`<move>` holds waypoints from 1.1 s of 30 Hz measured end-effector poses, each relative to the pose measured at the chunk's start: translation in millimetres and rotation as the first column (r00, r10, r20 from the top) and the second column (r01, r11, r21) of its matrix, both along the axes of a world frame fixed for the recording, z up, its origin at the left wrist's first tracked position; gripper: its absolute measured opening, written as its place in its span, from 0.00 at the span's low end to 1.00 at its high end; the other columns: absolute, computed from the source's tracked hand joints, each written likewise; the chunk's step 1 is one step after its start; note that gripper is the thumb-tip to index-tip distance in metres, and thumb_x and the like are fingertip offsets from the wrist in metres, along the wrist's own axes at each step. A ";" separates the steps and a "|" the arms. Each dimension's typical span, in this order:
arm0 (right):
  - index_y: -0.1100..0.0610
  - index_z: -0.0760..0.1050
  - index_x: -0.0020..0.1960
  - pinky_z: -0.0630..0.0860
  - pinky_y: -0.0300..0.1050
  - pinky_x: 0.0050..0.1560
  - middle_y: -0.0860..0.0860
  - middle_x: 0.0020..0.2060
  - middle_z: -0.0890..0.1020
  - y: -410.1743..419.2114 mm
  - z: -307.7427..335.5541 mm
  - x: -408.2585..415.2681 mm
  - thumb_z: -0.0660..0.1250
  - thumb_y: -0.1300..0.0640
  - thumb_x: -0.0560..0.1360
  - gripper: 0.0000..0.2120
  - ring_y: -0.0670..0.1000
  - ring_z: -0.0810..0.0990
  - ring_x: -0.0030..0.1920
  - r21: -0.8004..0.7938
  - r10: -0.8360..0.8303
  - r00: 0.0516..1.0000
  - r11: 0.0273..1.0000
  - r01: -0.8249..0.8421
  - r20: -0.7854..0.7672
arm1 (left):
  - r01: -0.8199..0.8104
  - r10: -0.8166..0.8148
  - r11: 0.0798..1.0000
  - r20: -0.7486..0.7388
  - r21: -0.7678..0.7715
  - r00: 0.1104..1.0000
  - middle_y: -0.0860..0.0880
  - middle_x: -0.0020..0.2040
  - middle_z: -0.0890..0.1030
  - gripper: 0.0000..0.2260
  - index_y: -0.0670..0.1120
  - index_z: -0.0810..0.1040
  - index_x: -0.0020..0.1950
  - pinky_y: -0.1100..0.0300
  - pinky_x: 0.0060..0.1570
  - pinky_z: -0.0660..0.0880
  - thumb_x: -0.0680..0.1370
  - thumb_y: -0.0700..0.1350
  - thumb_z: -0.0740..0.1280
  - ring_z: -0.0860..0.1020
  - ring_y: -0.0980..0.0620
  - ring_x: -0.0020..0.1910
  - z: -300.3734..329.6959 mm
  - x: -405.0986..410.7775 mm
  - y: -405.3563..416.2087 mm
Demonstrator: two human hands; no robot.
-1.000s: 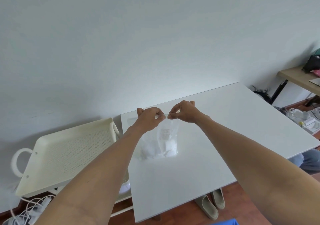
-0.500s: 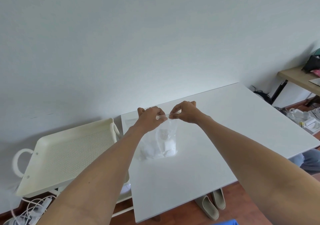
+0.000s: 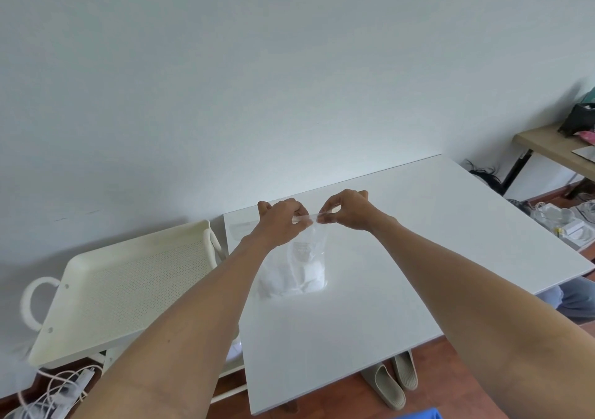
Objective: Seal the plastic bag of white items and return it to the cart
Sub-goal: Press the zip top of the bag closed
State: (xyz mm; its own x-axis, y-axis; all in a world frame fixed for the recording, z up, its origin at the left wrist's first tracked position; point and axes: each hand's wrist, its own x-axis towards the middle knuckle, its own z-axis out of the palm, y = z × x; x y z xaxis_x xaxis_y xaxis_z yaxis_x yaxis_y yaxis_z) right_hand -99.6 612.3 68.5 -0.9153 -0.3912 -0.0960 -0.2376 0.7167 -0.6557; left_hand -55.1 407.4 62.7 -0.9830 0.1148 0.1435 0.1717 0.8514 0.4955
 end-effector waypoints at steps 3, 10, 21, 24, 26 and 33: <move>0.40 0.82 0.40 0.58 0.46 0.56 0.41 0.47 0.87 -3.3 1.1 1.6 0.75 0.40 0.71 0.05 0.52 0.74 0.64 -0.021 0.009 1.000 1.000 -0.009 -0.002 | -0.016 0.016 1.000 -0.010 0.001 1.000 0.61 0.41 0.76 0.08 0.51 0.81 0.47 0.54 0.50 0.58 0.79 0.52 0.64 0.62 0.80 0.44 -1.7 -0.7 -0.3; 0.42 0.83 0.39 0.56 0.48 0.54 0.40 0.44 0.88 7.3 5.1 5.9 0.77 0.44 0.71 0.05 0.41 0.82 0.55 -0.075 -0.013 1.000 0.997 0.015 0.020 | -0.021 0.021 0.999 -0.027 -0.025 0.999 0.58 0.45 0.79 0.06 0.51 0.80 0.47 0.54 0.47 0.54 0.79 0.49 0.65 0.66 0.71 0.42 1.3 -0.9 -2.4; 0.41 0.83 0.38 0.56 0.48 0.54 0.39 0.45 0.88 6.1 7.7 9.2 0.77 0.44 0.71 0.05 0.42 0.81 0.58 -0.085 -0.004 0.999 0.996 0.007 0.039 | -0.017 0.017 1.000 -0.042 -0.015 0.999 0.60 0.43 0.77 0.07 0.52 0.81 0.47 0.54 0.50 0.55 0.79 0.52 0.65 0.66 0.75 0.42 -2.7 -0.3 0.3; 0.42 0.83 0.39 0.55 0.48 0.54 0.40 0.46 0.88 11.2 9.4 9.9 0.77 0.46 0.72 0.05 0.42 0.82 0.55 -0.113 -0.022 0.999 0.993 0.027 0.039 | -0.006 0.005 1.000 -0.055 -0.019 0.998 0.58 0.46 0.80 0.06 0.52 0.80 0.46 0.54 0.48 0.54 0.79 0.50 0.65 0.67 0.74 0.43 -1.0 -1.5 -0.6; 0.44 0.84 0.41 0.55 0.48 0.56 0.41 0.47 0.88 13.2 9.9 9.3 0.76 0.47 0.73 0.04 0.44 0.82 0.55 -0.119 -0.043 0.998 0.992 0.047 0.034 | 0.005 -0.006 0.999 -0.054 -0.031 0.998 0.57 0.47 0.81 0.05 0.52 0.80 0.46 0.53 0.47 0.53 0.79 0.50 0.65 0.68 0.71 0.43 -1.0 -1.1 -1.5; 0.47 0.85 0.45 0.56 0.49 0.56 0.41 0.46 0.88 10.7 7.9 11.0 0.77 0.47 0.72 0.06 0.43 0.83 0.55 -0.137 -0.034 0.997 0.990 0.043 0.065 | 0.014 -0.015 0.999 -0.057 -0.032 0.998 0.61 0.43 0.78 0.06 0.54 0.80 0.45 0.53 0.44 0.52 0.79 0.52 0.66 0.72 0.67 0.44 -0.7 2.4 -2.2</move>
State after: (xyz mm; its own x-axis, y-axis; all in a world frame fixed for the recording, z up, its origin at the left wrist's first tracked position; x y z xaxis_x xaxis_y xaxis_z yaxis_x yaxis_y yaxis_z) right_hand -88.6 622.9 76.4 -0.9238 -0.3694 -0.1007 -0.1674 0.6262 -0.7614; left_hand -52.7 405.2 62.0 -0.9715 0.1343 0.1953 0.2113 0.8638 0.4573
